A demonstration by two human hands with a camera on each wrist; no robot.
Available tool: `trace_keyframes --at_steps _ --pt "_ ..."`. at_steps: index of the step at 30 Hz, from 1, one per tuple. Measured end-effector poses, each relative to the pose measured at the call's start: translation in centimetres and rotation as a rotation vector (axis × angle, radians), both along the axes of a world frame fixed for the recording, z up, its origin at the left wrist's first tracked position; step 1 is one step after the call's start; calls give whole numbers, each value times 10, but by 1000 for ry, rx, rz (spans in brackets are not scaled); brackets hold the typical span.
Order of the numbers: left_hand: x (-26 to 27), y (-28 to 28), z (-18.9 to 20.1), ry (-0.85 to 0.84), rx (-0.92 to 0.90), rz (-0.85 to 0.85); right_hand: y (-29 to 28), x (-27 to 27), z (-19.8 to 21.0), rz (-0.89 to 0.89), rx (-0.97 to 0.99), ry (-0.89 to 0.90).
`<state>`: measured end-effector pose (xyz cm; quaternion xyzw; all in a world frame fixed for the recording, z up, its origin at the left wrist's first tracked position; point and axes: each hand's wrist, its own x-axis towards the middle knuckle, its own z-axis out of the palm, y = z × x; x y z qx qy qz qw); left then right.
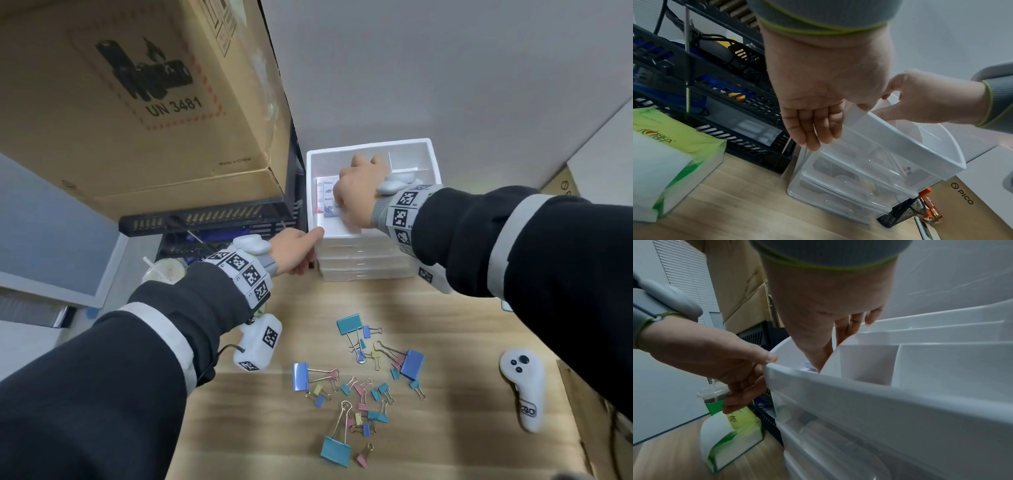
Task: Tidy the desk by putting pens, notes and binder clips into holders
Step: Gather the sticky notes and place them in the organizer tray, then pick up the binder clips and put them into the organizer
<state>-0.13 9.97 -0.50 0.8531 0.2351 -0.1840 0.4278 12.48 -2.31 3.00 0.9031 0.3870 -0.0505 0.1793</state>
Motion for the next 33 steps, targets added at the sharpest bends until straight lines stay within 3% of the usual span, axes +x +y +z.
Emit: trace_keyframes --at_steps 11,15,17,19,22,26,33 --pt "-5 -1 -7 -15 -42 51 6 1 -3 -24 94 18" --pt "-17 -3 -14 23 2 -35 -12 -9 -8 58 489 28" --pt "-26 -3 -20 111 55 -127 -24 -19 -8 222 796 118" --pt "-37 -2 -30 199 191 -248 -37 -35 -7 360 935 192" --pt "-56 -3 -45 290 397 -408 -56 -65 -12 419 873 271" --pt "-83 -2 -69 420 465 -507 -77 -91 -41 396 781 363" --pt "-120 -21 -106 359 515 -561 -124 -113 -134 11 309 590"
